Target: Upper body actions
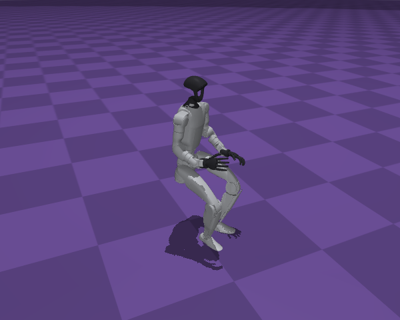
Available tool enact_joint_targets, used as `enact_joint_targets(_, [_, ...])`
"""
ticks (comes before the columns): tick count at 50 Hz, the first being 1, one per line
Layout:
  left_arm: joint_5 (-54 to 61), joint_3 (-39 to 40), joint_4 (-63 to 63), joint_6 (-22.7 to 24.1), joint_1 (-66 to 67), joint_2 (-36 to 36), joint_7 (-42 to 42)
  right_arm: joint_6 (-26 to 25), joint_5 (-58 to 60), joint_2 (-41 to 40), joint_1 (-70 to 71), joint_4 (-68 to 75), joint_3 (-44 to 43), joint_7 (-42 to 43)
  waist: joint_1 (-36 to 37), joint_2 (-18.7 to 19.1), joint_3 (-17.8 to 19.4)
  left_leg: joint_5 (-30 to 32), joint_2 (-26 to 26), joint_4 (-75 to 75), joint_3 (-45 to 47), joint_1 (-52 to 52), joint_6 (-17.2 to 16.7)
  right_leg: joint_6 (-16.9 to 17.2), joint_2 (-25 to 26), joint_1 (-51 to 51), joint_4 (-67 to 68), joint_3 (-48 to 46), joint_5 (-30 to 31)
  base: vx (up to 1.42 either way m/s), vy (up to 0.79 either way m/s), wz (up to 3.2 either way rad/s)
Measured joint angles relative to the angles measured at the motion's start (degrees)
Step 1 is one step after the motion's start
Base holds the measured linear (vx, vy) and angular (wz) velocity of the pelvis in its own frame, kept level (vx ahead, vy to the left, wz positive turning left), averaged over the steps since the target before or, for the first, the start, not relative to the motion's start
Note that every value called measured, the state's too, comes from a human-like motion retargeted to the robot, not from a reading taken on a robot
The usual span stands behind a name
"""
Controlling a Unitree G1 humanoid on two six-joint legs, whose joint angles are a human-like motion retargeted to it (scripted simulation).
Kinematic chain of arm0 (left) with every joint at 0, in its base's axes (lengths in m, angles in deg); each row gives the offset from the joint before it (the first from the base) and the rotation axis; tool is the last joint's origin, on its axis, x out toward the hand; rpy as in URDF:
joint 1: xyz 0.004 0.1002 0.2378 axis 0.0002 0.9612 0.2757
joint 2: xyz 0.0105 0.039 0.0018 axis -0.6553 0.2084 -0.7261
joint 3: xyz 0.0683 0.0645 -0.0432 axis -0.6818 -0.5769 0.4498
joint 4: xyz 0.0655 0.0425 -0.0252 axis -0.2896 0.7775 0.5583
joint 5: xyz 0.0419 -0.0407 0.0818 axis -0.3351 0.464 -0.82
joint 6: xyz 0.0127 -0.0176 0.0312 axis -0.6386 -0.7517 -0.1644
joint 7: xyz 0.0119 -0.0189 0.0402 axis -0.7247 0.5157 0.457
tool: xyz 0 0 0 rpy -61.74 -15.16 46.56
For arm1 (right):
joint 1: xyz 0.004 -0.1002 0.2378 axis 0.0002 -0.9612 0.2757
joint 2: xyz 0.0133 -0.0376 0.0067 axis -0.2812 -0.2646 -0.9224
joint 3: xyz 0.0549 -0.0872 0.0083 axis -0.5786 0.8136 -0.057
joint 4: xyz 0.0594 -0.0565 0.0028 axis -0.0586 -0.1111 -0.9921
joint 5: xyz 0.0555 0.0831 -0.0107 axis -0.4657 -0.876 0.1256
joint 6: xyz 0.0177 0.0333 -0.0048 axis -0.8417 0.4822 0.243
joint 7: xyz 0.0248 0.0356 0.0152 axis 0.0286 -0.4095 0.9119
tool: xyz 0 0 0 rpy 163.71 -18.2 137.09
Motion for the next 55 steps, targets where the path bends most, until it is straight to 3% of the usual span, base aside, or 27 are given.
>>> enact_joint_targets(11, [-0.3, 0.3, 1.0, 0.3, 0.0, 0.5, 0.8, 2.0, 5.3, -5.7, -2.9, 3.6, 0.1, 4.8, -0.3, 0.5, -0.5, 0.0, 0.1, -0.1, 0.1, -0.2, 0.0, 0.0, 0.1, -0.3, -0.1, 0.0, 0.2, 0.00, 0.00, 0.00])
enact_joint_targets(34, [-0.9, 0.9, 1.1, 0.4, 0.4, 0.9, 0.8, 1.2, 7.1, -6.3, 0.3, 4.5, 1.4, 6.0, -0.4, 0.3, -0.6, 0.0, 0.2, -0.1, 0.0, 0.0, 0.0, 0.0, 0.2, 0.0, -0.2, 0.0, 0.2, 0.00, 0.00, 0.00])
enact_joint_targets(48, [-1.4, 1.5, 0.8, 0.2, 0.4, 0.8, 0.3, -3.0, 5.2, -3.1, 19.6, 6.2, -0.2, 4.2, -0.4, -0.7, -0.4, 0.1, 0.2, 0.0, -0.1, 0.2, 0.0, 0.0, 0.2, 0.2, -0.2, 0.0, 0.2, 0.00, 0.00, 0.00])
enact_joint_targets(55, [-2.1, 1.1, 1.3, 0.4, -0.6, 1.1, 0.1, -1.9, 2.6, -2.5, 32.3, 14.0, -1.7, 3.3, 0.3, -1.3, 0.1, 0.2, -0.3, -0.2, 0.0, 0.4, 0.0, 0.0, -0.4, 0.5, 0.1, 0.1, -0.1, 0.00, 0.00, 0.00])
